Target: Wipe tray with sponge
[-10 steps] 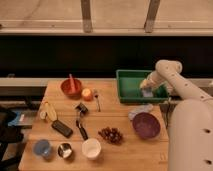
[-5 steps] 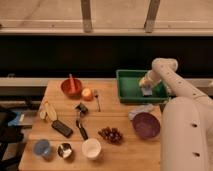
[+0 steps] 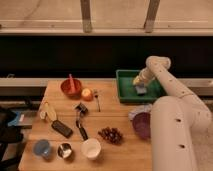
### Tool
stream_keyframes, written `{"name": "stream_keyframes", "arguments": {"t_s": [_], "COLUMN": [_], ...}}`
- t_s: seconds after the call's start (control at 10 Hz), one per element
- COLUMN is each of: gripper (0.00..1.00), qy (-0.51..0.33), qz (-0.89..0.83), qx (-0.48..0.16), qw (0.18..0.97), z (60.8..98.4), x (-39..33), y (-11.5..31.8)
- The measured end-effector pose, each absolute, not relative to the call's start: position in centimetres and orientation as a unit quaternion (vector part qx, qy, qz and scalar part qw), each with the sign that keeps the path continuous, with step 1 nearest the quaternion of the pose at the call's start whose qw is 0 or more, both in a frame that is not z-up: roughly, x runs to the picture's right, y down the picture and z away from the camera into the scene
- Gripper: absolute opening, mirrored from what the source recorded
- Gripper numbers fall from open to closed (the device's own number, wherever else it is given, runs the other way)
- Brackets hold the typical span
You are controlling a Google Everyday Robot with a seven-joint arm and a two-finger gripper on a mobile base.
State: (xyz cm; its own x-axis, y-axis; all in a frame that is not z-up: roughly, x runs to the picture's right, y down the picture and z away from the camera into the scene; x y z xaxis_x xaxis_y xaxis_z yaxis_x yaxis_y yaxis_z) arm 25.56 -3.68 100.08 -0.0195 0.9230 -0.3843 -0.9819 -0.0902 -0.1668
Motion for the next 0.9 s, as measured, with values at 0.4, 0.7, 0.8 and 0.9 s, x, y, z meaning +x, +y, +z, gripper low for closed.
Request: {"name": "stream_keyframes", "arguments": {"t_s": [0.4, 0.7, 0.8, 0.9], "gripper": [0.07, 0.07, 0.07, 0.07], "qy": [0.043, 0.054, 0.058, 0.062], "qz": [0.672, 0.679, 0.685, 0.691], "qx": [-0.252, -0.23, -0.219, -0.208], "qw": [0.695, 0.695, 0.692, 0.69], "z": [96.8, 95.0, 95.1, 95.7], "x": [22.2, 24.8, 25.6, 26.5], "y": [-0.8, 0.6, 0.2, -0.6]}}
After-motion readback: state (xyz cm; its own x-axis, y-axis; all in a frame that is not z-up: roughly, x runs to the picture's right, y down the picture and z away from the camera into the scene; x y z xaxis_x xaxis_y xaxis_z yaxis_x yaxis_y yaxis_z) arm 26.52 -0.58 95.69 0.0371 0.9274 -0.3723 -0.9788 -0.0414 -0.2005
